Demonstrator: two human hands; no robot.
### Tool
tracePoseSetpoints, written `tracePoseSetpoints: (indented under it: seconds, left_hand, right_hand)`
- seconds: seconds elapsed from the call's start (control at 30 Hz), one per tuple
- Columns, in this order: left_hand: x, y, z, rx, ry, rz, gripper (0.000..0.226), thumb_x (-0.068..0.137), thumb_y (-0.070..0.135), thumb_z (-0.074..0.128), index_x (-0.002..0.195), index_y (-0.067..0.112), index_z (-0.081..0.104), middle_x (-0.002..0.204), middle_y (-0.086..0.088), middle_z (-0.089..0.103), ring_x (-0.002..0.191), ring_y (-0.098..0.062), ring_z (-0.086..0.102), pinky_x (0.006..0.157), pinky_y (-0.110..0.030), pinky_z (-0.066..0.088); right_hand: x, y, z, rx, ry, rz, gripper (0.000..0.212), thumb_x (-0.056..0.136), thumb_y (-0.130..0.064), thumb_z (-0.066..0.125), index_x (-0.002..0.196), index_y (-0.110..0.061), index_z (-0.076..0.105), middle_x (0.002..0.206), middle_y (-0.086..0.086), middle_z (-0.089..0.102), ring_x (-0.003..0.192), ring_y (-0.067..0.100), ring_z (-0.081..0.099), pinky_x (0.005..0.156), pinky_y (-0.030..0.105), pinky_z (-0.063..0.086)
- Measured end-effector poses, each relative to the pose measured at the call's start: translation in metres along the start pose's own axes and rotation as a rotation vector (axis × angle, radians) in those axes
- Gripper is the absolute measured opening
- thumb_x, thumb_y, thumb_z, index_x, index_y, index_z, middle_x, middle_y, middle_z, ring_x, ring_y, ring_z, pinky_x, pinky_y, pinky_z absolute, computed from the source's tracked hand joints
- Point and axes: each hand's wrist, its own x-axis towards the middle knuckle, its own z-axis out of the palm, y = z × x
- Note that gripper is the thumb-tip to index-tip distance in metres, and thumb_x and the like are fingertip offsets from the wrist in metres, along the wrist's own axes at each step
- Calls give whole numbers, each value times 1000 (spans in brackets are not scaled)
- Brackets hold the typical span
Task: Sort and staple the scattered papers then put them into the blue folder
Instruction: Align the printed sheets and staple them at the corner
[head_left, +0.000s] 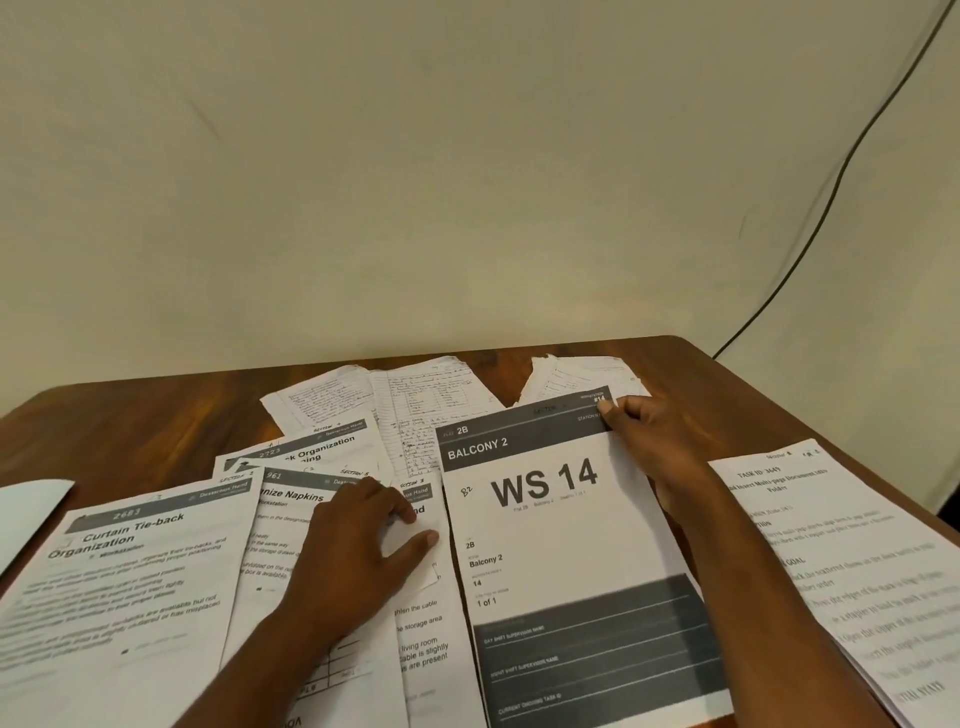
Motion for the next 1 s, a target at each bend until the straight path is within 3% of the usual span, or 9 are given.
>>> tracePoseSetpoints:
  seconds: [0.1,0.3,0.47,0.6,0.73,0.8,0.87,0.93,1.0]
  left_hand:
    - [0,4,-2,-18,-8,1,42,87,78,58,97,39,68,96,27,61,95,0,57,86,-34,50]
    - [-2,17,-13,-166,29,-6,42,92,76,56,101,38,71,99,25,69,100,0,63,85,-25,49]
    - [-4,31,-24,-429,32,-26,46,93,74,56,111,35,72,113,22,73,112,-10,68,97,-42,54]
    - [-5,45,-33,-686,-60,-39,55,95,66,60,117,18,75,115,6,79,109,-22,74,95,-51,58]
    - [-6,54,-40,-877,-134,-103,51,95,49,68,115,3,73,116,-8,79,104,-31,76,88,-43,60]
    - [-4,55,-44,-929,-108,-153,44,92,40,69,115,3,74,113,-12,79,99,-40,74,81,-53,57]
    - [-3,57,-47,-973,-86,-190,29,94,29,71,117,12,75,115,-11,79,102,-42,74,83,-62,57]
    - [-3,61,-48,-980,-71,-231,23,97,12,71,118,21,74,117,2,79,106,-27,76,87,-47,63]
    - [-3,60,-45,-958,-74,-252,28,98,6,68,115,27,72,113,13,79,107,-16,76,86,-28,62]
  right_hand:
    - [-4,-4,2,32,-7,-24,30,104,-36,61,89,-14,74,90,6,79,89,31,73,78,39,56]
    - [-16,-19,4,70,-54,-91,29,102,-39,62,100,-13,74,90,3,81,86,28,77,84,44,61]
    - [-26,-37,-4,220,-81,-141,25,97,-43,66,99,-18,72,94,12,80,83,35,77,84,53,62]
    - [-40,-50,-1,479,-93,-115,19,93,-34,71,76,-28,76,78,7,79,57,18,73,53,31,61]
    - [-51,-54,-3,608,-120,-118,18,92,-26,73,96,-9,68,88,6,80,60,8,71,66,33,65]
    - [-46,-51,0,640,-116,-105,11,94,-21,70,87,-13,67,72,-5,77,56,5,70,53,23,59]
    - [-38,-48,6,680,-97,-45,10,91,-21,74,81,-19,73,74,-1,78,57,11,72,50,26,59]
    - [-35,-45,16,654,-88,-32,13,88,-23,78,75,-21,77,81,4,79,61,17,74,56,33,63]
    - [-35,-42,26,607,-97,-18,10,84,-27,82,74,-25,80,89,9,80,70,25,75,74,46,64]
